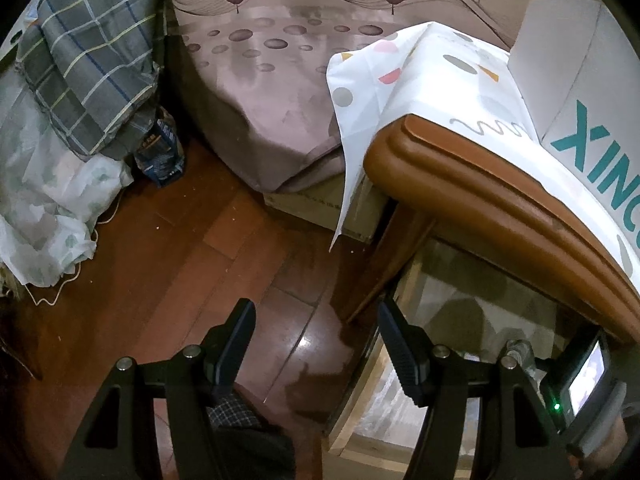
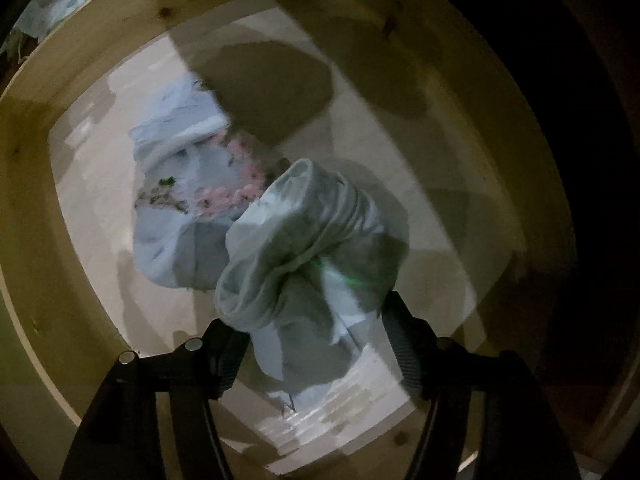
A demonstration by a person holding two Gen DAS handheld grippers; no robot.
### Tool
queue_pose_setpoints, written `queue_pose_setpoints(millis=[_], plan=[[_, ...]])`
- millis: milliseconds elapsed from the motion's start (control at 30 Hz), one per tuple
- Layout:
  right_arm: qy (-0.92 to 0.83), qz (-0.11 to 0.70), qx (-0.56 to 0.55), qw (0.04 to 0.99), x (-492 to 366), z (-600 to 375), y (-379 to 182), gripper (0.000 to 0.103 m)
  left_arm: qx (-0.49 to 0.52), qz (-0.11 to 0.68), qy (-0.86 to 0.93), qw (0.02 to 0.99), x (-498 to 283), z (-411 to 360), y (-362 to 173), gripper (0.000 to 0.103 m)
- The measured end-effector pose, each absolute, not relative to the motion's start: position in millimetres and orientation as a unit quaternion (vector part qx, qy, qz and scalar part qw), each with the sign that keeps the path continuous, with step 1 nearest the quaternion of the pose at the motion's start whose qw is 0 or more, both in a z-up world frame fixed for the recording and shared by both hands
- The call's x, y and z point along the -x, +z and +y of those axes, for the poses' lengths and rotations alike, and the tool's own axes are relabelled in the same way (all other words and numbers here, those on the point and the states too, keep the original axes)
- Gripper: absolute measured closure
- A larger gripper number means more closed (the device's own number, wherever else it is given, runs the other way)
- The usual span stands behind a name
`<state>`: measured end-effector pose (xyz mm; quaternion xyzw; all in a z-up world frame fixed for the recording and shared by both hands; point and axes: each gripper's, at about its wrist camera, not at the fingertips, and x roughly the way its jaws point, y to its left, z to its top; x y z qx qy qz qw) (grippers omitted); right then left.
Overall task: Take underwear out of drawer
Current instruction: 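Lift the pale grey underwear with the right tool while the left tool moves over the floral sock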
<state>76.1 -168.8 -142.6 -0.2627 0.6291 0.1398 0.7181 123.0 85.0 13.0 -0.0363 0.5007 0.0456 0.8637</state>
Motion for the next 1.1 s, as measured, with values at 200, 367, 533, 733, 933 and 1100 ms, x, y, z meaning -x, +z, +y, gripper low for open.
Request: queue_pose_setpoints(millis=[200, 367, 533, 733, 933, 1100], plan=[[0.153, 0.655, 0.217, 0.708, -96, -190, -142, 0.053, 0.028, 0.509, 0.037, 0.859, -124, 80, 8, 0.038], [0.146, 0.685, 0.228, 0.677, -96, -188, -140, 0.058, 0.015, 0.519, 0.021, 0.854, -125, 71, 1, 0.038], [0.12, 0.702, 0.223, 0.666, -98, -187, -131, 0.062, 0.007, 0.529, -0.006, 0.848, -124, 61, -6, 0.038], [0.068, 0.696, 0.135, 0.702, -89, -193, -84, 0.062, -0.012, 0.539, -0.031, 0.842, -123, 43, -14, 0.038], [0.003, 0.671, 0.022, 0.741, -71, -216, -65, 0.062, -0.034, 0.544, -0.061, 0.836, -118, 28, -22, 0.038], [-0.037, 0.647, -0.016, 0.761, -39, -224, -58, 0.062, -0.039, 0.551, -0.082, 0.83, -118, 19, -31, 0.038]])
